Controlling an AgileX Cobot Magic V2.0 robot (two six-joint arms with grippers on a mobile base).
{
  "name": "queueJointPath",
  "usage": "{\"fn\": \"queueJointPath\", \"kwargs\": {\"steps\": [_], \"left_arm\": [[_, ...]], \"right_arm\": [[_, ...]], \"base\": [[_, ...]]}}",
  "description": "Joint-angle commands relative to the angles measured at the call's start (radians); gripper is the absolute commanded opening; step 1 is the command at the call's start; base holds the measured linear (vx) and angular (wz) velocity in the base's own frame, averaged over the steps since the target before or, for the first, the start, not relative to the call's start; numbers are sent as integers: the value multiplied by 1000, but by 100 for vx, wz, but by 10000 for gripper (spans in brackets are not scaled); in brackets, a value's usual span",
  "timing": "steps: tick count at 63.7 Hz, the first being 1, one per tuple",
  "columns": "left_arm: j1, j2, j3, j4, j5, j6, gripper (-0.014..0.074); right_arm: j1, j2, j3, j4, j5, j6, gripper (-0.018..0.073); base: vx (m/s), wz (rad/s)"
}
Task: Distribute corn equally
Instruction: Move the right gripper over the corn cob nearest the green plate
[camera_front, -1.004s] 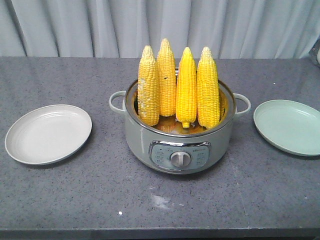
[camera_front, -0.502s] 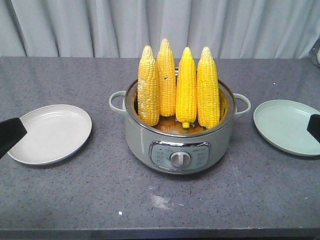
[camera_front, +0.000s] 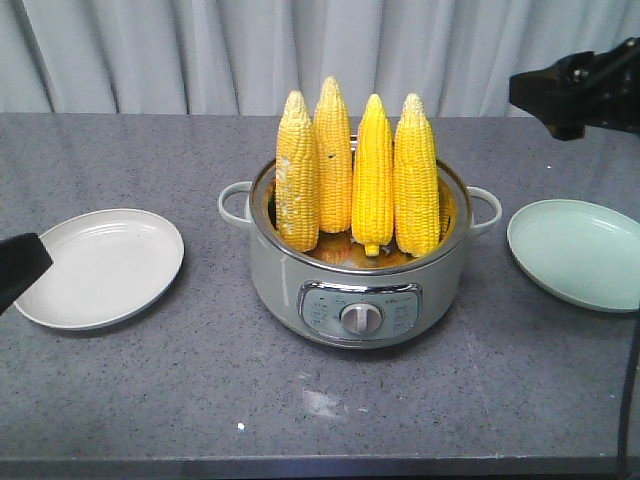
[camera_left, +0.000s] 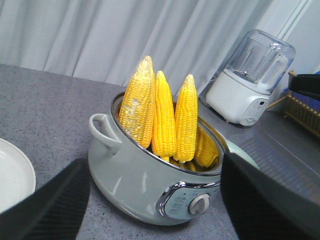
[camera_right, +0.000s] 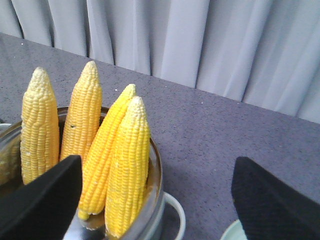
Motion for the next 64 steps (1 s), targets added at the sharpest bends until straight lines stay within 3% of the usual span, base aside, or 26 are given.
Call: {"fn": "queueJointPath", "kwargs": {"steps": [1,7,22,41,64], "left_arm": [[-3,7,-34,-52,-21,7,533],[-3,7,-34,-52,-22,7,533],[-3,7,-34,-52,-26,7,533],[-3,7,-34,-52,-26,7,533],[-3,7,-34,-52,-26,6,533]], "right_arm": [[-5,78,-99,139,-21,-85,595],[-5,168,-157,287,29,-208,595],[11,287,-184,445,4,-373,595],[97,376,-184,450,-213,-423,595],[97,477,-195,499,-187,-421,595]], "base": [[0,0],[0,0],[0,0],[0,0],[0,0]]}}
